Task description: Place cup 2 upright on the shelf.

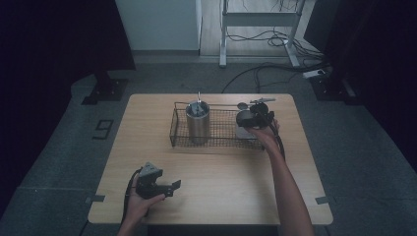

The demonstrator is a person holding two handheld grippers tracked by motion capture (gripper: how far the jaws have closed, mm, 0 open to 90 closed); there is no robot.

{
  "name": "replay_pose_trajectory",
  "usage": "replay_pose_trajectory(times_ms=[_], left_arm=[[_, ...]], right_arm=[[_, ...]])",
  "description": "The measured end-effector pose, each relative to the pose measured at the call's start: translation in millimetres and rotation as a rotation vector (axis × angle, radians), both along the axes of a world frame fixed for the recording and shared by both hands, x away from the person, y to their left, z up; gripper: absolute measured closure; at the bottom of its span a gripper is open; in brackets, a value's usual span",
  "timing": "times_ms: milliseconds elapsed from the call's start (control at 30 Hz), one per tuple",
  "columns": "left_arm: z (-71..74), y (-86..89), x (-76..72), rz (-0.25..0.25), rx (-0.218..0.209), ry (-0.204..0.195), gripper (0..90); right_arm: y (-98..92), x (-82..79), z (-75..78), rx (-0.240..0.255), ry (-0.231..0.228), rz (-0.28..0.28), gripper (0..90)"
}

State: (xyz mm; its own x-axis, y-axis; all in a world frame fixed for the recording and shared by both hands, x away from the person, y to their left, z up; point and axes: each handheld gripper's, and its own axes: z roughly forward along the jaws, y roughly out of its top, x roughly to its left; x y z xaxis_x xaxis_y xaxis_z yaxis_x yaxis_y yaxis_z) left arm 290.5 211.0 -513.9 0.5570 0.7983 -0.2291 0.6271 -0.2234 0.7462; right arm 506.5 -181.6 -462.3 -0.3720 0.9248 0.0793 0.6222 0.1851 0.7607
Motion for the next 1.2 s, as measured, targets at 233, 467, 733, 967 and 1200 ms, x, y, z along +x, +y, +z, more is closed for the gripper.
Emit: replay_pose_trajectory(times_ms=[233, 467, 733, 967, 1200], left_arm=[[0.1, -0.1, -0.3, -0.001, 0.001, -0.001, 8.1], [0.3, -0.1, -0.3, 0.0, 0.001, -0.002, 8.2], [0.9, -1.3, -1.1, -0.002, 0.002, -0.004, 8.2], [0.6, -1.2, -1.2, -0.003, 0.0, -0.006, 8.1], [0.1, 0.1, -0.9, 0.003, 0.0, -0.005, 8.2]], right_arm=[[-7.1, -6.3, 9.9, 0.019, -0.051, -0.019, 0.0], [-13.0, -15.1, 20.6, 0.041, -0.085, -0.007, 0.0], [-17.5, -28.1, 23.8, 0.05, -0.093, 0.006, 0.0], [-22.5, -36.7, 25.9, 0.046, -0.1, 0.008, 0.5], [-30.7, -52.5, 25.8, 0.06, -0.117, 0.019, 2.2]])
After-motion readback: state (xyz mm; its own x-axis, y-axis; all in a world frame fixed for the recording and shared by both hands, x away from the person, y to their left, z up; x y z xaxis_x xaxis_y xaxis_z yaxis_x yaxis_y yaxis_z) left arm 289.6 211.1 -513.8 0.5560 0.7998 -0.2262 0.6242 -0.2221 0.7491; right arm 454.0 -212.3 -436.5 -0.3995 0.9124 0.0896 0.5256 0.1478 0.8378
